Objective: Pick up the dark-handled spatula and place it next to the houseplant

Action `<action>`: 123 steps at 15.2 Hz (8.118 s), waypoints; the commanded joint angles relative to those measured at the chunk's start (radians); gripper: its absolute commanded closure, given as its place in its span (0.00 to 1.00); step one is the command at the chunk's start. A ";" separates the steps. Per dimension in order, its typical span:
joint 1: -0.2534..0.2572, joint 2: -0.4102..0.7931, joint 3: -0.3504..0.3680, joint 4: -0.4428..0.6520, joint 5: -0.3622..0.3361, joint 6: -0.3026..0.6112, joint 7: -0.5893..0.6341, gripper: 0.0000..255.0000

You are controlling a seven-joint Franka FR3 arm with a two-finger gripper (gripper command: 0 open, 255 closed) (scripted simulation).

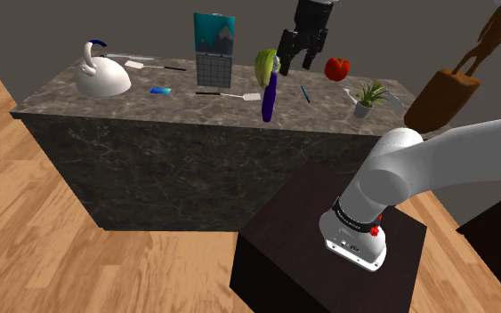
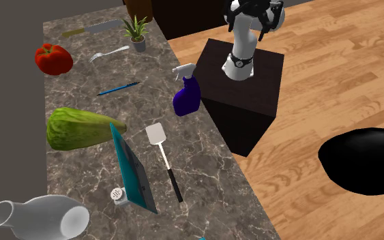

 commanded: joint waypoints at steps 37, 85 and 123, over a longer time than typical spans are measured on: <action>0.004 1.270 -0.281 0.773 0.229 0.455 -1.248 0.00; 0.001 1.224 -0.292 0.940 0.205 0.246 -1.218 1.00; -0.056 0.581 -0.384 0.411 -0.002 0.159 -1.339 1.00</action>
